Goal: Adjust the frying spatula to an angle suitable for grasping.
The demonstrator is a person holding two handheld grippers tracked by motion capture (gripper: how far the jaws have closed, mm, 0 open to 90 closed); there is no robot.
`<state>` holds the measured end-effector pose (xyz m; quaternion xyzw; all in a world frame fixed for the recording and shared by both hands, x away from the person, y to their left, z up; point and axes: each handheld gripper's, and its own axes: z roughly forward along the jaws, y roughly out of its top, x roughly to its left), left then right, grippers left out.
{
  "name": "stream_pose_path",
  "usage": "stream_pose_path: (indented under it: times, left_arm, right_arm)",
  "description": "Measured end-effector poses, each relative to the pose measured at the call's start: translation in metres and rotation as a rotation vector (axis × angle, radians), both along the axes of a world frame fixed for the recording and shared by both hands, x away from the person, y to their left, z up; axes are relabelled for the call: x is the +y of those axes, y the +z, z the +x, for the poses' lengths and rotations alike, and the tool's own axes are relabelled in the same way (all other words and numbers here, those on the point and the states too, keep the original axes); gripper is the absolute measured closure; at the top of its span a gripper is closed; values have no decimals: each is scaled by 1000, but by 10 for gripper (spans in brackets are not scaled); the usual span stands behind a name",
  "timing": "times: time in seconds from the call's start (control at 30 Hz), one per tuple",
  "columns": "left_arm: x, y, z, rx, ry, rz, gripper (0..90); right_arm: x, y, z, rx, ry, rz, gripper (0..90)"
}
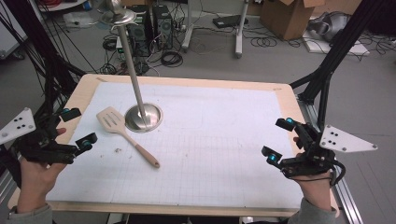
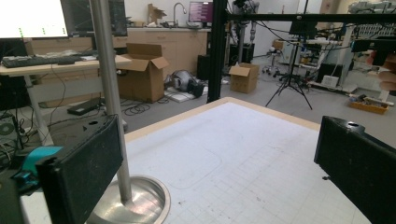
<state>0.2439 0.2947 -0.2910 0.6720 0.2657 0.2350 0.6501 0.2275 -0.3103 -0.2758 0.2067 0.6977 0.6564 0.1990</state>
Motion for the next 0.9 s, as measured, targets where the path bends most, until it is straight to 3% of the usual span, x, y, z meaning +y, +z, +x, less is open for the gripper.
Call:
stream_pose_path:
  times: [0.27,0.5,0.7,0.8,0.83,0.9]
  left_arm:
    - [-2,-4,3,21,8,11,17]
    - [-8,-3,2,6,0,32,17]
    - [-10,-7,5,30,-14,44,24]
    - [-10,-8,4,37,-18,54,65]
    - [-10,-8,4,34,-22,64,143]
    - [-10,-8,3,23,-23,76,193]
  right_arm:
    - [1,-1,2,4,14,6,71]
    - [3,-1,2,14,18,4,71]
    - [4,-2,3,19,17,6,71]
    - [5,-2,3,15,15,1,71]
    - [5,-2,1,22,17,-1,71]
    - [6,-2,1,13,20,-5,72]
